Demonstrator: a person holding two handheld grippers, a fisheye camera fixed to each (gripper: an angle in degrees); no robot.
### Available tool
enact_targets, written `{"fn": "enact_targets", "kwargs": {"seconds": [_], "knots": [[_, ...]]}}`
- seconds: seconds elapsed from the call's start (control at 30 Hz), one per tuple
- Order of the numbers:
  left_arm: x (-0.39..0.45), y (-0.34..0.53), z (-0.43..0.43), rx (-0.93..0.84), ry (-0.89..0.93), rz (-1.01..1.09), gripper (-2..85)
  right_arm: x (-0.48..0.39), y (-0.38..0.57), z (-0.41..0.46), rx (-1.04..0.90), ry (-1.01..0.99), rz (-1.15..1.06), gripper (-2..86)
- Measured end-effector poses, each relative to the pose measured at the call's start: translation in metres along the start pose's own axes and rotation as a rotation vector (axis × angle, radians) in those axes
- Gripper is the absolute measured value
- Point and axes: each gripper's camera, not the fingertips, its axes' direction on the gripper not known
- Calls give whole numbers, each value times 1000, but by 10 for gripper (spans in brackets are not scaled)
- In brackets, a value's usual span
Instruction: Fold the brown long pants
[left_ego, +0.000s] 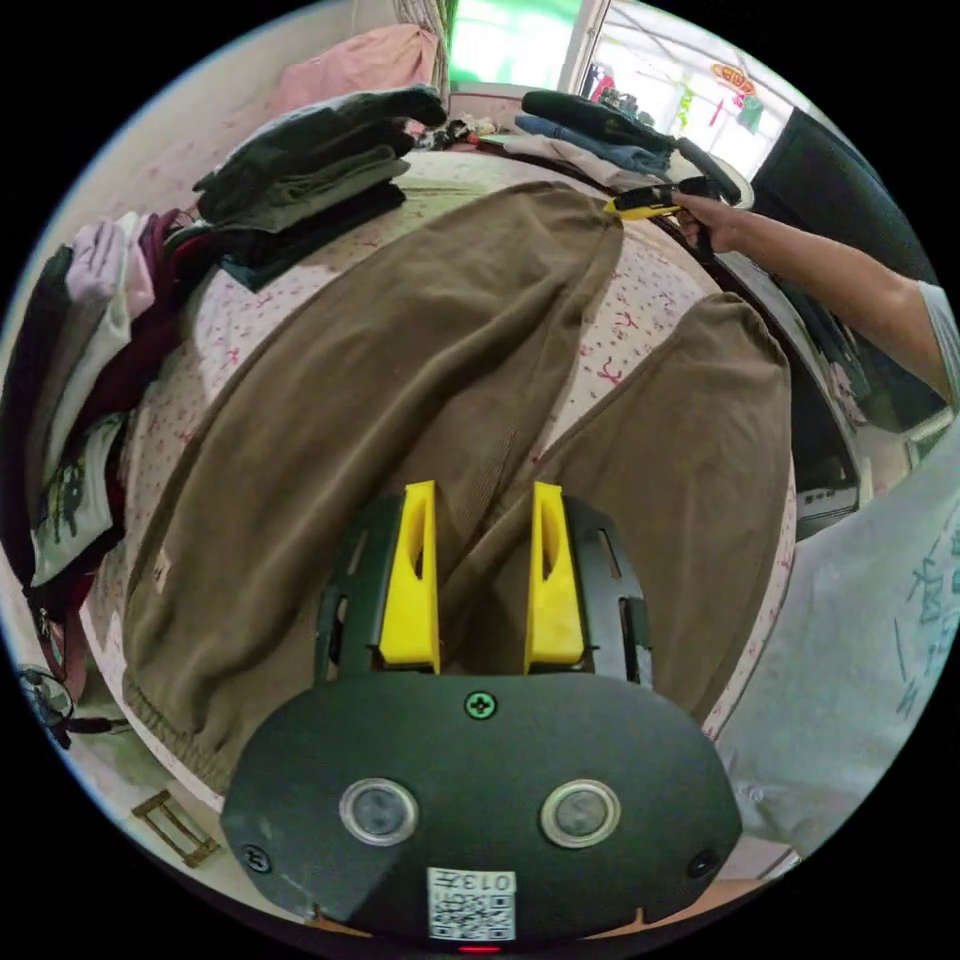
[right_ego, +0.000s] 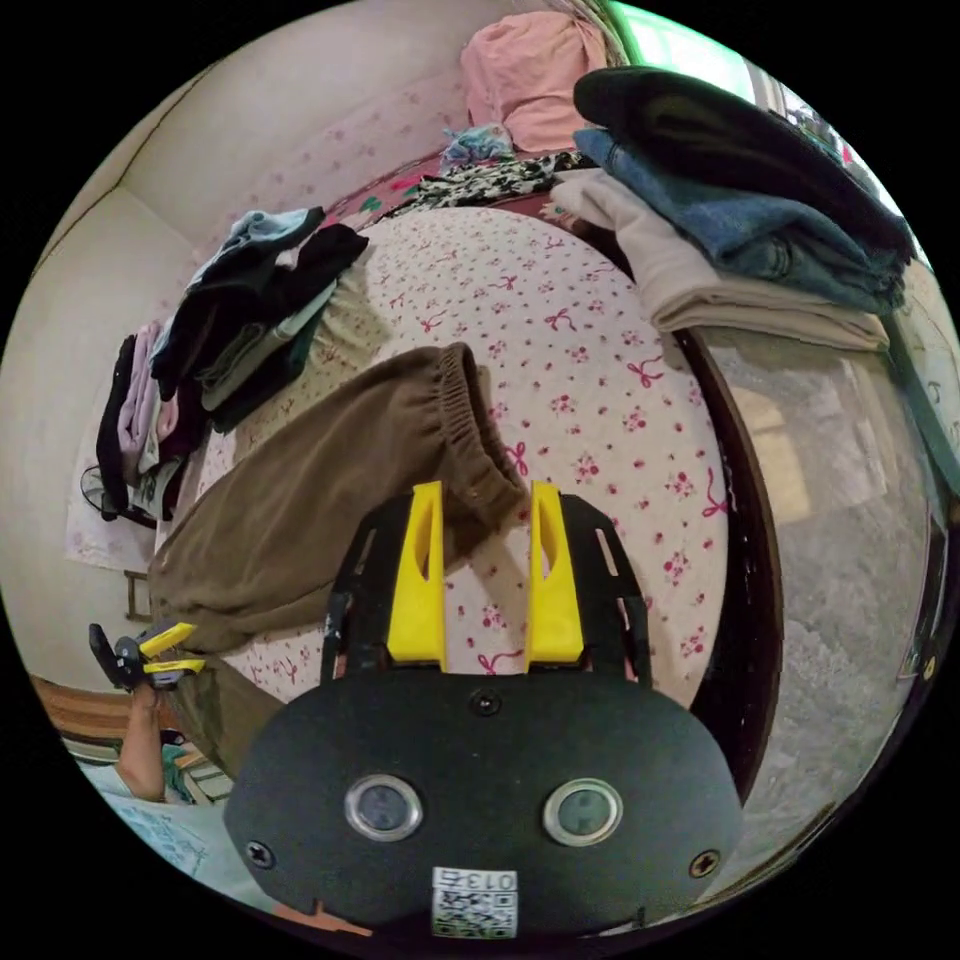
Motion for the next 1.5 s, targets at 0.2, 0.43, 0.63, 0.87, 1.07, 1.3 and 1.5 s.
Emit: {"fn": "enact_targets", "kwargs": {"seconds": [0.2, 0.43, 0.63, 0.87, 1.07, 1.3, 1.5], "knots": [[-23, -30, -9, -5, 74, 3, 21, -28, -34, -4, -79, 92, -122, 49], [-6, -41, -16, 8, 70, 94, 29, -24, -24, -51, -23, -39, -256, 48], [-6, -46, -10, -52, 211, 131, 62, -15, -17, -27, -151, -2, -169, 84], [-56, -48, -45, 150, 159, -39, 55, -76, -59, -45, 28, 105, -279, 103], [-74, -67, -10, -54, -50, -122, 60, -126, -91, 18, -235, 278, -404, 83], [-72, -65, 2, 6, -154, -206, 37, -137, -103, -10, 27, 227, -343, 73], [-77, -51, -1, 53, -210, -290, 40, -126, -100, 6, -63, 165, -136, 115]]}}
